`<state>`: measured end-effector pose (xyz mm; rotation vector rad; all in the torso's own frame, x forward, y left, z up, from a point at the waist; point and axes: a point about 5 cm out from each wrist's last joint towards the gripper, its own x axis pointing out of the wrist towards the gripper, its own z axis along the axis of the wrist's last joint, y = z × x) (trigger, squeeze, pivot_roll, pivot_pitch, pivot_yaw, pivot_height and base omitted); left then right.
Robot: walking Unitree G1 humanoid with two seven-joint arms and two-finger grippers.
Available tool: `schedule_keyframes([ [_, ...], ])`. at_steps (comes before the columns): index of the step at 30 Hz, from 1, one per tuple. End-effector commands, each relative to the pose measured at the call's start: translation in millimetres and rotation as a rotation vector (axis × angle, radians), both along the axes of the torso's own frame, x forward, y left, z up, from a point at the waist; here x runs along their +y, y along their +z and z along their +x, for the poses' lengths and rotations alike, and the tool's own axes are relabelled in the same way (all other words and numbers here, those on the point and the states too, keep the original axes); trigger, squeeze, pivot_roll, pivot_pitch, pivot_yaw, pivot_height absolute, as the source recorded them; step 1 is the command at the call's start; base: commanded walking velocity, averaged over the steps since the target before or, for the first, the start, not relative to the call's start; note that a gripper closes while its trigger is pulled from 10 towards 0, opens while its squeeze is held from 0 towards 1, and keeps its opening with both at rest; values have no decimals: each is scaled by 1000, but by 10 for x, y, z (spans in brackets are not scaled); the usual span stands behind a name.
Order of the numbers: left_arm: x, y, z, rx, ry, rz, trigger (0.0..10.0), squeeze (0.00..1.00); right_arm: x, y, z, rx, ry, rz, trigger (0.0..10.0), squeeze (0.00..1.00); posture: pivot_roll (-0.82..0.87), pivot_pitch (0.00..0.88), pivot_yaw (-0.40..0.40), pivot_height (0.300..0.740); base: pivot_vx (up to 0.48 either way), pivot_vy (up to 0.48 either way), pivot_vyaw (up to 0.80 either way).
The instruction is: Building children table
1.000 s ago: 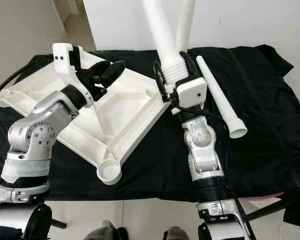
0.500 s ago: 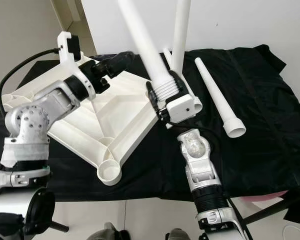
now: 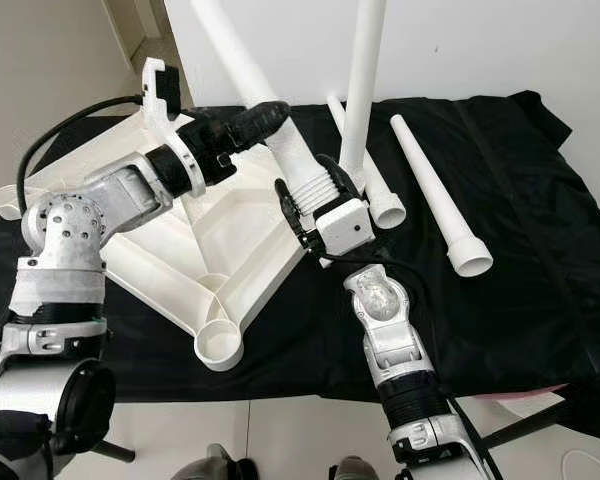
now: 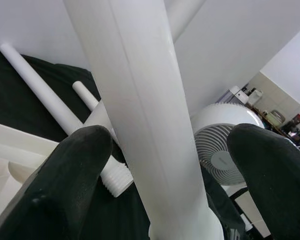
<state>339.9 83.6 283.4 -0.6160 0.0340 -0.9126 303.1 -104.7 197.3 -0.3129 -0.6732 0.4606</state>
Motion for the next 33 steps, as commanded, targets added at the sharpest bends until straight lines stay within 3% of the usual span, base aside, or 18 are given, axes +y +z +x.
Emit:
schedule_keyframes([
  [1,-4,41,15,-18,-28,20,10000,0,28,-26,-45,-13,19,-13,10000,0,-118,53,102,740,0,0,0],
  [15,152,278,174,-6,15,21,10000,0,-46,-267,-234,26,15,-94,10000,0,-129,73,108,740,0,0,0],
  [29,14,184,124,42,-55,37,10000,0,-62,-231,-210,-4,27,-149,10000,0,-137,69,96,740,0,0,0],
  [30,0,165,117,49,-62,38,6588,0,-59,-227,-206,-9,30,-156,10000,0,-137,67,93,740,0,0,0],
  [31,-10,154,113,56,-66,38,6588,0,-57,-223,-205,-13,32,-162,10000,0,-137,67,93,740,0,0,0],
  [32,-21,146,112,69,-71,24,1804,0,-57,-220,-202,-15,33,-165,10000,0,-137,66,91,740,0,0,0],
  [33,-26,144,112,78,-74,13,1804,0,-58,-218,-200,-16,33,-167,10000,0,-137,66,91,740,0,0,0],
])
